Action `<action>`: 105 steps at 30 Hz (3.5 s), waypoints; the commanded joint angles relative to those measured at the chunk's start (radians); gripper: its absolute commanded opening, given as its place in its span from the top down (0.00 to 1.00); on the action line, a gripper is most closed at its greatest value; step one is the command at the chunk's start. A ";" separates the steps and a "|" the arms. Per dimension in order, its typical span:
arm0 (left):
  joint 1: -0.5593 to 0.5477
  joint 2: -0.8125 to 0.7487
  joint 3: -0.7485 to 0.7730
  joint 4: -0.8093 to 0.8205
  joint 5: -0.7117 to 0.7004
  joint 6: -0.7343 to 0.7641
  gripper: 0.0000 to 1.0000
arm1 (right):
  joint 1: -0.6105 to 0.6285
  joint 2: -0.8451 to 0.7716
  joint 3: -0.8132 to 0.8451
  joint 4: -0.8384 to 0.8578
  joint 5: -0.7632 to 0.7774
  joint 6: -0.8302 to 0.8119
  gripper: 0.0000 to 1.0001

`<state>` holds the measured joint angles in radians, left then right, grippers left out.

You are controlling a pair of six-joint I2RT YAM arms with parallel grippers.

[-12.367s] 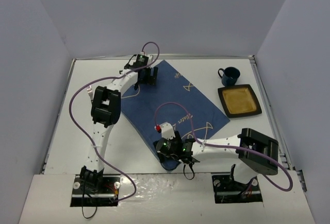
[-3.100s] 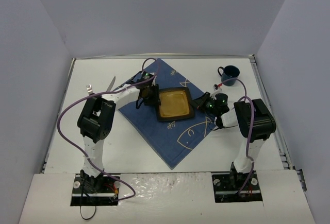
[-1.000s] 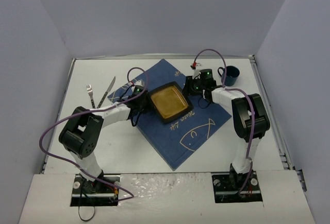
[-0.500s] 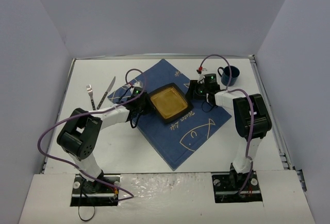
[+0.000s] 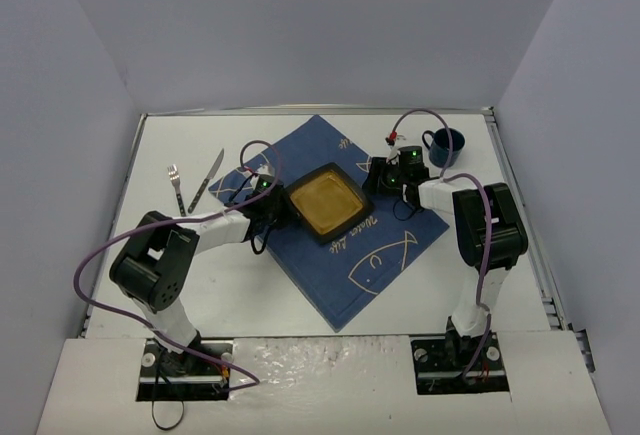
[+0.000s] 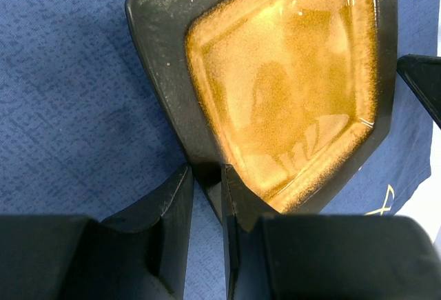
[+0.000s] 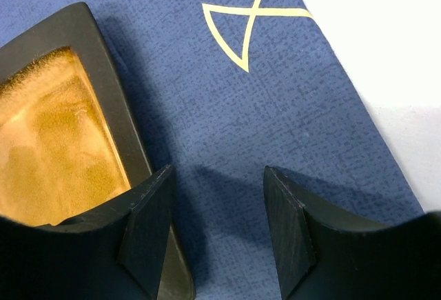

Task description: Set the dinner table for one person

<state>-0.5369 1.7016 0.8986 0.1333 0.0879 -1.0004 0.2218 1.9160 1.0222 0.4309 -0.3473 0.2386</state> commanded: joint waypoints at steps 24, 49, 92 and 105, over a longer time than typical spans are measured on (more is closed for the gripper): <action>0.028 -0.339 0.210 -0.436 -0.181 0.278 0.10 | -0.076 -0.390 0.064 -0.220 0.272 -0.033 0.34; 0.293 -0.681 0.137 -0.664 -0.249 0.689 0.03 | -0.264 -0.135 0.381 -0.410 0.612 0.337 0.23; 0.291 -0.679 0.135 -0.673 -0.272 0.703 0.03 | -0.380 0.032 0.473 -0.458 0.501 0.213 1.00; 0.293 -0.675 0.134 -0.672 -0.286 0.715 0.03 | -0.383 -0.221 0.382 -0.455 0.172 -0.191 1.00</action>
<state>-0.2440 1.0321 0.9997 -0.5728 -0.1716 -0.3129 -0.1732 1.9023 1.4355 -0.0938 0.0054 0.1847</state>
